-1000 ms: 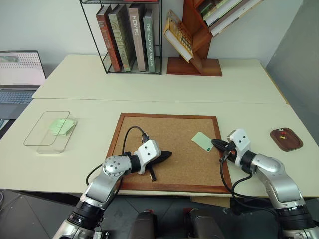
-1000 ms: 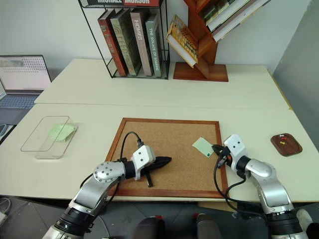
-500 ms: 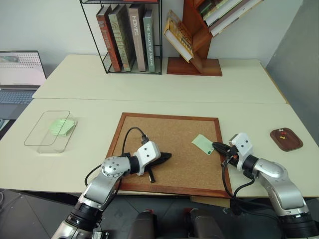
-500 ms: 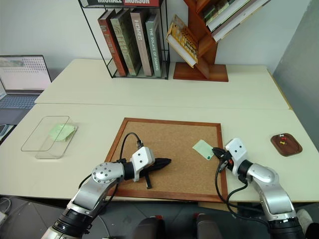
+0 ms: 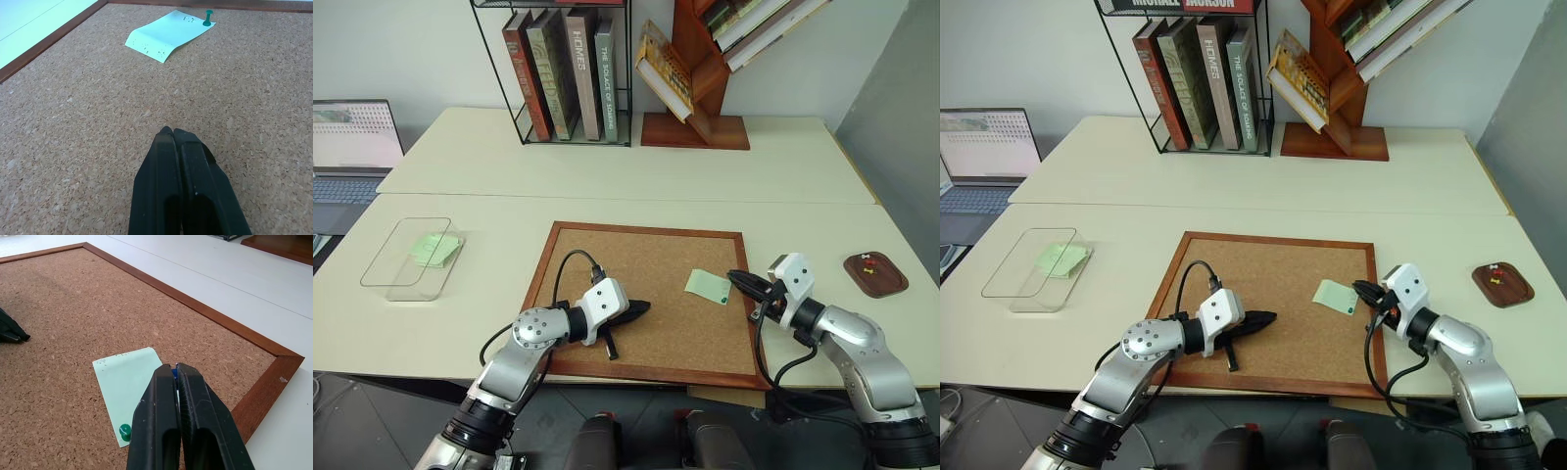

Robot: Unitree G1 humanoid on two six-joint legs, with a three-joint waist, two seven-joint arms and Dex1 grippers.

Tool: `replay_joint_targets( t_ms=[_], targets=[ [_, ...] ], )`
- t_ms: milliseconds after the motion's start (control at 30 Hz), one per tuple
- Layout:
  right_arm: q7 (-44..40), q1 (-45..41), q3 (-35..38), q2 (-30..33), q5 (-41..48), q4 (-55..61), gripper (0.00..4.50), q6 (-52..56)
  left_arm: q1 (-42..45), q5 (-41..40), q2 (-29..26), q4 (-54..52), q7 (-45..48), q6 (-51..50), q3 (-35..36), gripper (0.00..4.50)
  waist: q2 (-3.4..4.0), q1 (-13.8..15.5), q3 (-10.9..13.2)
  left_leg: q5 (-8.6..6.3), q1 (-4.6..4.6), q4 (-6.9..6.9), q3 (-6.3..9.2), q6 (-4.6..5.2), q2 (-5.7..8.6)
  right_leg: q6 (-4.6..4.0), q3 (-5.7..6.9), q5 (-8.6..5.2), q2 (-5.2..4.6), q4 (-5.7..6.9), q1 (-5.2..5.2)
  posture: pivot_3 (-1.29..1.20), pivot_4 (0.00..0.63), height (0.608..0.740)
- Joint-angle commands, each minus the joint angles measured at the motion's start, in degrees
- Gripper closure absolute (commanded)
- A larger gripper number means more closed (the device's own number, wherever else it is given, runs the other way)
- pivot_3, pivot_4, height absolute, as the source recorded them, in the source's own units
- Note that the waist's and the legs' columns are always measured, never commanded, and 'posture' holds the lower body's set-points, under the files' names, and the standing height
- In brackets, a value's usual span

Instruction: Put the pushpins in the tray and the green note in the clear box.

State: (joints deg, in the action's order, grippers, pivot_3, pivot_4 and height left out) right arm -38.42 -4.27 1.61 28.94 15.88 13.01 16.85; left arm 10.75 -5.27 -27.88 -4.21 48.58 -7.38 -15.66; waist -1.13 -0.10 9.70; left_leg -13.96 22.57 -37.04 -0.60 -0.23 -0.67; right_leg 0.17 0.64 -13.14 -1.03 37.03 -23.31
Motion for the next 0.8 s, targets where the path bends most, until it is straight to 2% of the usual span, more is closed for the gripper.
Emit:
replay_joint_targets(
  t_ms=[33,200,400,600,800],
  targets=[
    [2.0,-1.4,4.8,0.7,1.7,2.1,4.42,0.6,-1.2,1.2,-0.7,0.1,0.3,-1.2,-1.1,4.5,0.0,0.0,0.0,0.0,0.0,0.0,0.0,0.0,0.0,0.0,0.0,0.0,0.0,0.0,0.0,0.0,0.15,0.74],
    [7.1,-1.3,11.5,2.3,-0.1,-2.0,4.42,0.3,-1.4,1.2,-0.7,0.0,0.3,-1.1,-1.2,4.5,0.0,0.0,0.0,0.0,0.01,0.01,-0.01,0.0,0.0,0.02,0.0,0.01,0.0,-0.01,0.0,0.0,0.15,0.74],
    [18.2,-1.3,18.4,5.8,-8.1,-10.4,4.42,-1.6,-1.1,1.3,-0.5,0.5,0.5,-0.8,-1.5,4.5,0.0,0.0,0.0,0.0,0.01,0.01,-0.05,0.0,0.02,-0.01,-0.04,0.0,-0.01,-0.01,0.0,0.0,0.15,0.74],
    [23.8,-1.4,20.4,7.4,-12.1,-15.1,4.42,0.7,-0.7,1.4,-0.4,0.9,0.7,-0.5,-1.6,4.5,0.03,0.0,0.0,0.0,-0.01,0.02,-0.07,0.0,0.01,-0.01,-0.06,0.0,0.0,0.0,-0.01,0.0,0.15,0.74],
    [25.5,-1.8,20.3,7.4,-12.8,-17.3,4.42,3.4,-0.6,1.5,-0.4,1.1,0.6,-0.4,-1.7,4.5,0.07,0.0,0.0,0.0,-0.01,0.0,-0.1,0.0,0.04,0.0,-0.08,0.0,0.0,0.0,0.0,0.0,0.15,0.74]
  ],
)
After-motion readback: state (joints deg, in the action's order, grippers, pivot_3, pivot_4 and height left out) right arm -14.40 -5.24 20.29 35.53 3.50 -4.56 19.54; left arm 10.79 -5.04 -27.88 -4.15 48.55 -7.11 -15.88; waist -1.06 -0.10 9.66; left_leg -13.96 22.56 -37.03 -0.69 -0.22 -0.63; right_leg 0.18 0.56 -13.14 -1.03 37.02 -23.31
